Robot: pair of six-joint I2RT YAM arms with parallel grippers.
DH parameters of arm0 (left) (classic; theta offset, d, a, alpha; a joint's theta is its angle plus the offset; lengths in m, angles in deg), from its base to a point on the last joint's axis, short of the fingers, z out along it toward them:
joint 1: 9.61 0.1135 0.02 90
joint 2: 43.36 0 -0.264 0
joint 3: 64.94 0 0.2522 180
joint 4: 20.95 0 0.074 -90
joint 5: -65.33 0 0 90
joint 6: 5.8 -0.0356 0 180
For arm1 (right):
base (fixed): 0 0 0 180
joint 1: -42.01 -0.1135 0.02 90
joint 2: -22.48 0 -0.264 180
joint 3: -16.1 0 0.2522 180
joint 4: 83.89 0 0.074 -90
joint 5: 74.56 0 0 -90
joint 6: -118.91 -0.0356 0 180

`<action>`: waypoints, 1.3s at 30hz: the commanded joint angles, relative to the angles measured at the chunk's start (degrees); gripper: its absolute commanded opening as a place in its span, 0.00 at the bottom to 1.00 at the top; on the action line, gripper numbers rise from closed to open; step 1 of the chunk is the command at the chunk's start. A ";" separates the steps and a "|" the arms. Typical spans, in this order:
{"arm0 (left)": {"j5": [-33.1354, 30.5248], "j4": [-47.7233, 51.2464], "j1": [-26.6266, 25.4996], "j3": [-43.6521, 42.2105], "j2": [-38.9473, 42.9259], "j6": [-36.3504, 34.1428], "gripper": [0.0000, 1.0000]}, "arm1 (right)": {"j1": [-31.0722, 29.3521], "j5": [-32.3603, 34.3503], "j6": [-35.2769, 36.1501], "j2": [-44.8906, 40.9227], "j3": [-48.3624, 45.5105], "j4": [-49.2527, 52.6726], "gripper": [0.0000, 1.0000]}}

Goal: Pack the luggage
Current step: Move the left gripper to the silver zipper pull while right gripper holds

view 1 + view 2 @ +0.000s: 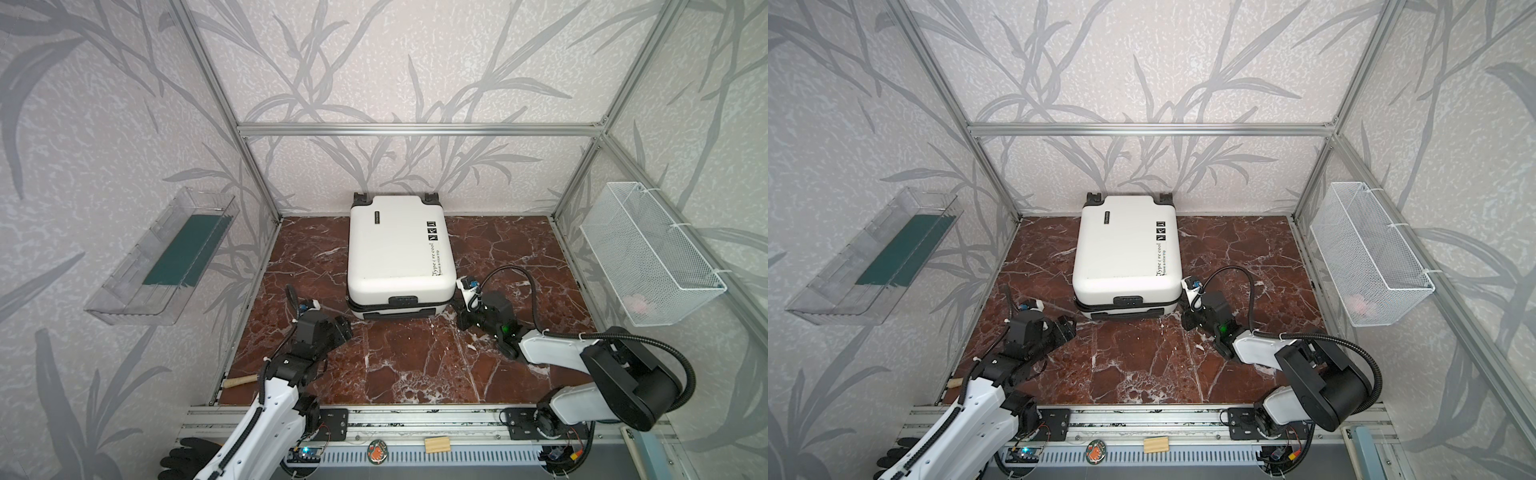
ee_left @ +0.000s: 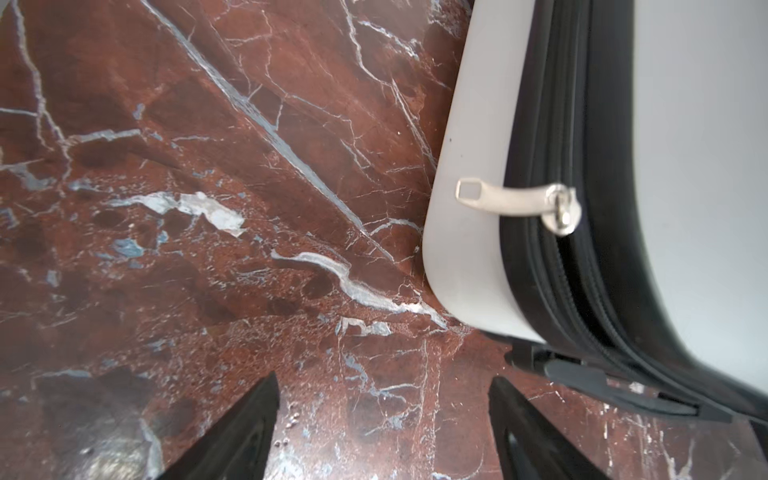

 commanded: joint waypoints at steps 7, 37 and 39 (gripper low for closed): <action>-4.66 -5.93 -2.27 3.08 -7.73 -2.48 0.82 | 5.73 4.02 -5.14 0.90 2.75 2.69 0.00; 3.49 -34.14 -5.06 -1.49 -15.70 -30.28 0.74 | 9.25 -0.18 -5.56 -0.57 4.30 5.38 0.00; 2.66 -34.52 -5.13 -2.60 -14.70 -29.75 0.73 | 9.85 -0.48 -5.97 -0.01 4.69 5.37 0.00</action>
